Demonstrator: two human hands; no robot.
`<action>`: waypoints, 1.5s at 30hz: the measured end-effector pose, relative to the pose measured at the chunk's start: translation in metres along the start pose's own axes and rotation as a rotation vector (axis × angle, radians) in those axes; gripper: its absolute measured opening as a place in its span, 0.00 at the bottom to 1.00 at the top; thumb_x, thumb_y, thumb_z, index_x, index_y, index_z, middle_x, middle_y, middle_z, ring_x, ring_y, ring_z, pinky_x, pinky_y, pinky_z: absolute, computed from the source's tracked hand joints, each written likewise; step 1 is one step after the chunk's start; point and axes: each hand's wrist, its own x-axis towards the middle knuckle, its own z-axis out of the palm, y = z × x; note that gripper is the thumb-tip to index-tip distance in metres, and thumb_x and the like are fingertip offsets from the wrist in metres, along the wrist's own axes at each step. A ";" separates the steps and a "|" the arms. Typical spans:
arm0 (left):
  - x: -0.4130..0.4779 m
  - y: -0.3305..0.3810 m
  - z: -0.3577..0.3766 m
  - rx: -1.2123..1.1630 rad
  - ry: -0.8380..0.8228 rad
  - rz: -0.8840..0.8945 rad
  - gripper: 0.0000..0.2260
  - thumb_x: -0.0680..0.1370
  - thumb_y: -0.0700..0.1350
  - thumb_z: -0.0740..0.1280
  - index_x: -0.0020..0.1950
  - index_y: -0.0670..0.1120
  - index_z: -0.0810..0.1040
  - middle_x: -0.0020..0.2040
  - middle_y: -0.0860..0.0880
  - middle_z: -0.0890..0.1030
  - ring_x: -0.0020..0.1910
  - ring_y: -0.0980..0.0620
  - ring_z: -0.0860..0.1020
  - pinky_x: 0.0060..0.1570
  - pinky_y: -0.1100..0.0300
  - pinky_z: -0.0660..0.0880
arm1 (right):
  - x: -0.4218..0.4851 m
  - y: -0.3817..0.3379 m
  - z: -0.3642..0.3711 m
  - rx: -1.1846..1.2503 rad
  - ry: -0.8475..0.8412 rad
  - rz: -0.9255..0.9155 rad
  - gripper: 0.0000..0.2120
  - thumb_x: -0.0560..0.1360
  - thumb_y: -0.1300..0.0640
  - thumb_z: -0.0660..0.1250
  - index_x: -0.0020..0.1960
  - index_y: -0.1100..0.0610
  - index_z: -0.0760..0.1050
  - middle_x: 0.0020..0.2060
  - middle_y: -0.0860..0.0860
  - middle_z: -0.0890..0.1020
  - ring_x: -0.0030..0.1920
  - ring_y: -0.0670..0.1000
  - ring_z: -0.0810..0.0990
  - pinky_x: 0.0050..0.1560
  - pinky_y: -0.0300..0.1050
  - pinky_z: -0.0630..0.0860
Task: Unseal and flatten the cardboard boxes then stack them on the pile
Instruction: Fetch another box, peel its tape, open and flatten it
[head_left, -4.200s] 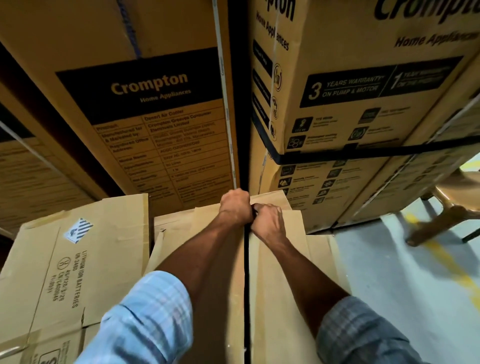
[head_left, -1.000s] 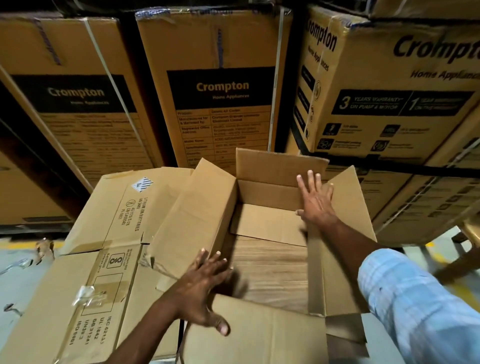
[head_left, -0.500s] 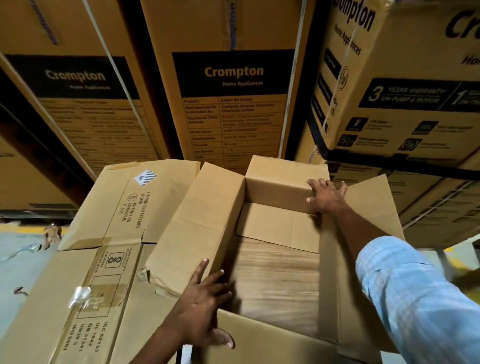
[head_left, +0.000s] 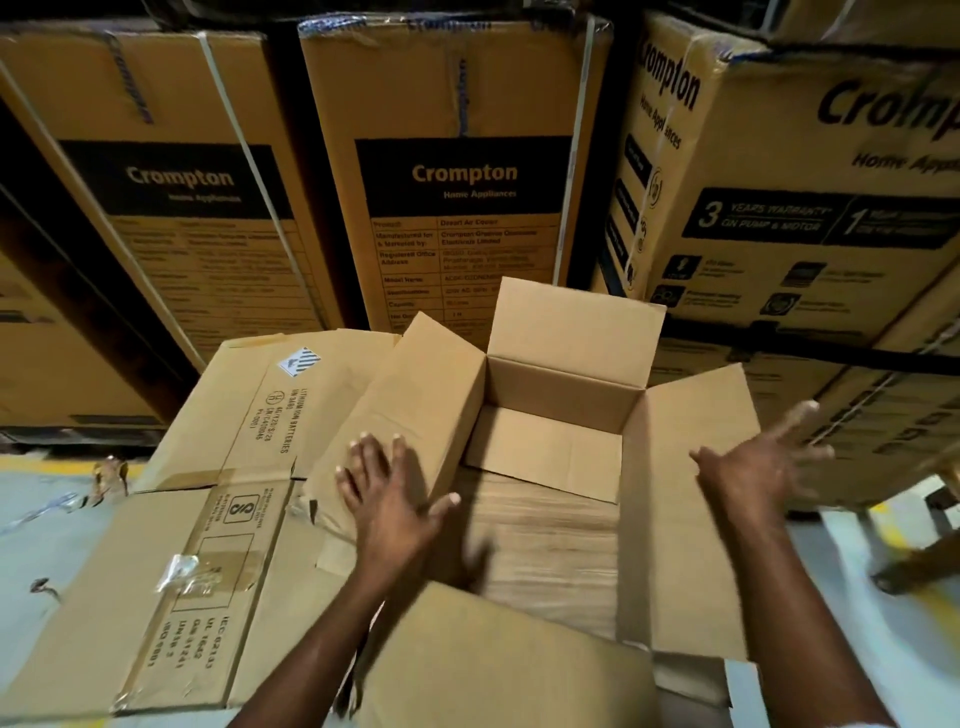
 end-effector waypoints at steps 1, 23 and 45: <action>0.009 0.003 -0.006 0.056 0.041 -0.107 0.56 0.70 0.74 0.68 0.84 0.50 0.41 0.82 0.37 0.37 0.80 0.40 0.32 0.77 0.42 0.32 | 0.002 0.019 -0.001 0.078 -0.104 0.105 0.71 0.51 0.35 0.82 0.82 0.54 0.47 0.73 0.66 0.70 0.68 0.70 0.74 0.66 0.71 0.72; -0.022 0.114 -0.169 -0.318 0.515 -0.015 0.10 0.81 0.48 0.66 0.47 0.42 0.80 0.39 0.42 0.83 0.39 0.40 0.82 0.40 0.50 0.82 | -0.165 -0.101 -0.148 0.294 0.265 -0.736 0.12 0.79 0.60 0.71 0.62 0.57 0.79 0.33 0.56 0.83 0.30 0.56 0.83 0.28 0.46 0.80; -0.078 -0.067 0.009 -1.533 0.002 -0.803 0.10 0.83 0.38 0.62 0.56 0.33 0.78 0.42 0.38 0.78 0.37 0.44 0.78 0.27 0.58 0.81 | -0.274 0.046 0.033 -0.122 -0.485 -1.142 0.27 0.77 0.67 0.65 0.73 0.48 0.74 0.69 0.49 0.79 0.69 0.54 0.77 0.72 0.46 0.69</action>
